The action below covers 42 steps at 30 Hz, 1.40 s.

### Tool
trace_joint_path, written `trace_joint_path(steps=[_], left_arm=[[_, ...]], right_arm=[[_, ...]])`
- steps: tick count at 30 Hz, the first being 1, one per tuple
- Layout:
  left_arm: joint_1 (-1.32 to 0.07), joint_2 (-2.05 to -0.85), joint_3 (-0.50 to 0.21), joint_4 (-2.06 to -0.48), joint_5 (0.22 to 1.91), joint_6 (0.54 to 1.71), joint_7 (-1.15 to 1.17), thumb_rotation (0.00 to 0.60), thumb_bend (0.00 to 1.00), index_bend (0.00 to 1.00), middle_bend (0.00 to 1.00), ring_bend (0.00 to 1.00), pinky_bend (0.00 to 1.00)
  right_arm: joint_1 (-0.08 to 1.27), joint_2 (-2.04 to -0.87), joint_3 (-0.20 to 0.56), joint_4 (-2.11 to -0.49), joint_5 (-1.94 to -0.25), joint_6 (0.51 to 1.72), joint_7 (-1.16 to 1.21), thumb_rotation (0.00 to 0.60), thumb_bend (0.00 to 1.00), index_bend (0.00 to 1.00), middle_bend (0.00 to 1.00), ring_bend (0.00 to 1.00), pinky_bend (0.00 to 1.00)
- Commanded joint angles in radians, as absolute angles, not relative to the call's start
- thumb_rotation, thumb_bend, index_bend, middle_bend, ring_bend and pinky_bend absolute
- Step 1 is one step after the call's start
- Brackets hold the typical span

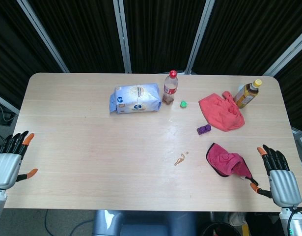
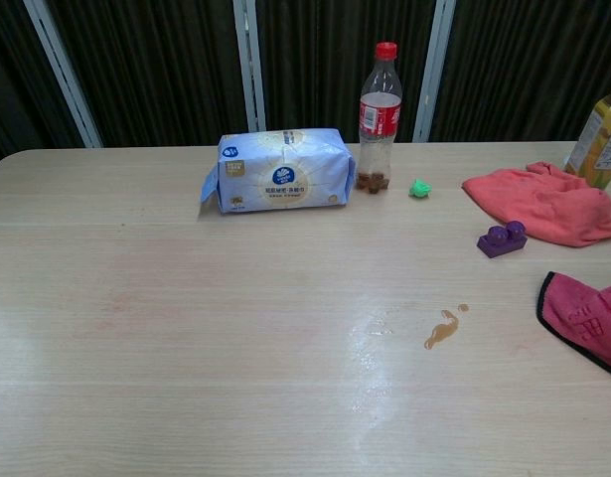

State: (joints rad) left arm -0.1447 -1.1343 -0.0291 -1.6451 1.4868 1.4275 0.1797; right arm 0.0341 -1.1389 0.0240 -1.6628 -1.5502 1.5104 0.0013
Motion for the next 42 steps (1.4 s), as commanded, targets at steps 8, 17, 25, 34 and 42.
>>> trace_joint_path(steps=[8,17,25,34,42], left_arm=[[-0.141,-1.133,-0.027,-1.647,1.495,1.437,0.184,0.6,0.0,0.0,0.0,0.0,0.0],[-0.145,-1.138,-0.03,-1.644,1.492,1.431,0.179,0.6,0.0,0.0,0.0,0.0,0.0],[-0.146,-1.139,-0.029,-1.645,1.493,1.429,0.18,0.6,0.0,0.0,0.0,0.0,0.0],[-0.146,-1.137,-0.025,-1.648,1.497,1.426,0.176,0.6,0.0,0.0,0.0,0.0,0.0],[-0.148,-1.134,-0.023,-1.651,1.494,1.417,0.171,0.6,0.0,0.0,0.0,0.0,0.0]], right_arm=[[0.033,-1.124,0.017,-1.681,-1.547,1.498,-0.001,0.6,0.0,0.04,0.0,0.0,0.03],[0.041,-1.109,0.007,-1.712,-1.528,1.455,-0.028,0.6,0.0,0.04,0.0,0.0,0.03],[0.081,-1.124,0.022,-1.782,-1.422,1.35,-0.148,0.6,0.0,0.04,0.0,0.0,0.03],[0.139,-1.202,0.066,-1.846,-1.246,1.27,-0.324,0.6,0.0,0.04,0.0,0.0,0.03],[0.181,-1.299,0.083,-1.801,-1.16,1.252,-0.431,0.6,0.0,0.06,0.0,0.0,0.03]])
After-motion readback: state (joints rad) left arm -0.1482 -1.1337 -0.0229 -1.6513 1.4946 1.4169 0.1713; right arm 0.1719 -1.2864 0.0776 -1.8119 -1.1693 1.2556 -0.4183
